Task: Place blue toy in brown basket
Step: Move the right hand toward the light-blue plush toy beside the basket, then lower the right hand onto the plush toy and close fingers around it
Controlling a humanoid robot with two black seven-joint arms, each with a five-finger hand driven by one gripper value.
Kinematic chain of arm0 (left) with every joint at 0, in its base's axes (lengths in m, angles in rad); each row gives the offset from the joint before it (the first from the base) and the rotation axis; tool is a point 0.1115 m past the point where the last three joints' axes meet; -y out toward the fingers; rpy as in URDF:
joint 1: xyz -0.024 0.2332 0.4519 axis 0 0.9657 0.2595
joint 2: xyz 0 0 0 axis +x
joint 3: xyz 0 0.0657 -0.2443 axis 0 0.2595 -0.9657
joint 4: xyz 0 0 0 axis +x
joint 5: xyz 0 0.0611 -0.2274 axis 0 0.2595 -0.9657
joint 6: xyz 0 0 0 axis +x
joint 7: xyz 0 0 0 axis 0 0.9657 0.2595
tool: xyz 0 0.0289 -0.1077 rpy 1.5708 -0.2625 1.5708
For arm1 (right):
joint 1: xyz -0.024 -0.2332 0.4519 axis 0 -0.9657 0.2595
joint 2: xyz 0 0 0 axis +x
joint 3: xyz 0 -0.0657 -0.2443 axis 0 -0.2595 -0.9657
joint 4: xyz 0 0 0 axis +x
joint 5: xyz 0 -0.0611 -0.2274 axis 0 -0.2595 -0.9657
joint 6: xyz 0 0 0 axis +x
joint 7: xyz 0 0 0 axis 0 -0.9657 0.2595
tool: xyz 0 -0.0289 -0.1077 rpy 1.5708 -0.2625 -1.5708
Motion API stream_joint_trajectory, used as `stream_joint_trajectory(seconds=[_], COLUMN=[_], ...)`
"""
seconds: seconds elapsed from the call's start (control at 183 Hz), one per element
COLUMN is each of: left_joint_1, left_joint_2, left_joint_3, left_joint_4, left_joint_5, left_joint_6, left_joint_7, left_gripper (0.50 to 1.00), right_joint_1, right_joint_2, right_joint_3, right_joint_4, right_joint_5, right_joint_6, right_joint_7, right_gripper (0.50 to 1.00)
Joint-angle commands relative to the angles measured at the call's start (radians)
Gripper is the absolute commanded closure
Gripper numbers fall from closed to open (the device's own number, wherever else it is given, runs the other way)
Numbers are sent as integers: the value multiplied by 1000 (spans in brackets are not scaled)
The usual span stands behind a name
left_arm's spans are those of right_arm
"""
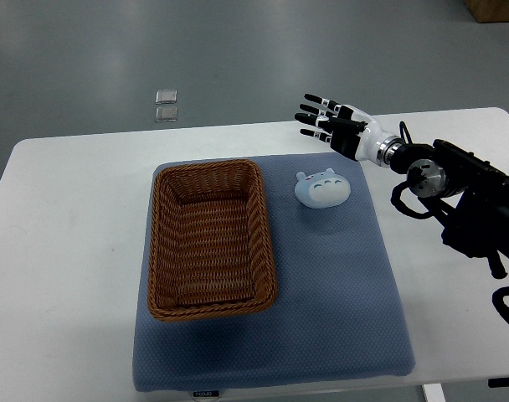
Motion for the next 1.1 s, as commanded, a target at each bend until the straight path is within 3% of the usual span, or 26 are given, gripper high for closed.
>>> stream_joint_trajectory(seconds=[0.0, 0.344, 0.633, 0.856, 1.096], left_joint_1=[0, 0, 0, 0, 0], left_joint_2=[0, 0, 0, 0, 0], left_joint_3=[-1, 1, 1, 2, 2], left_joint_4=[2, -2, 2, 1, 1], left_joint_5=[0, 0, 0, 0, -2], left_joint_6=[0, 3, 3, 3, 3], left_joint_7=[2, 0, 0, 0, 0], left_gripper=[500, 500, 500, 500, 500], right_joint_1=[1, 6, 12, 11, 41], right_joint_2=[1, 1, -7, -50, -70], right_joint_3=[0, 0, 0, -1, -6], right_joint_4=[0, 2, 20, 132, 144], right_joint_5=[-4, -13, -145, -442, -854], right_joint_6=[-1, 11, 80, 111, 134], right_joint_7=[0, 0, 2, 89, 150], right_gripper=[583, 583, 583, 585, 585])
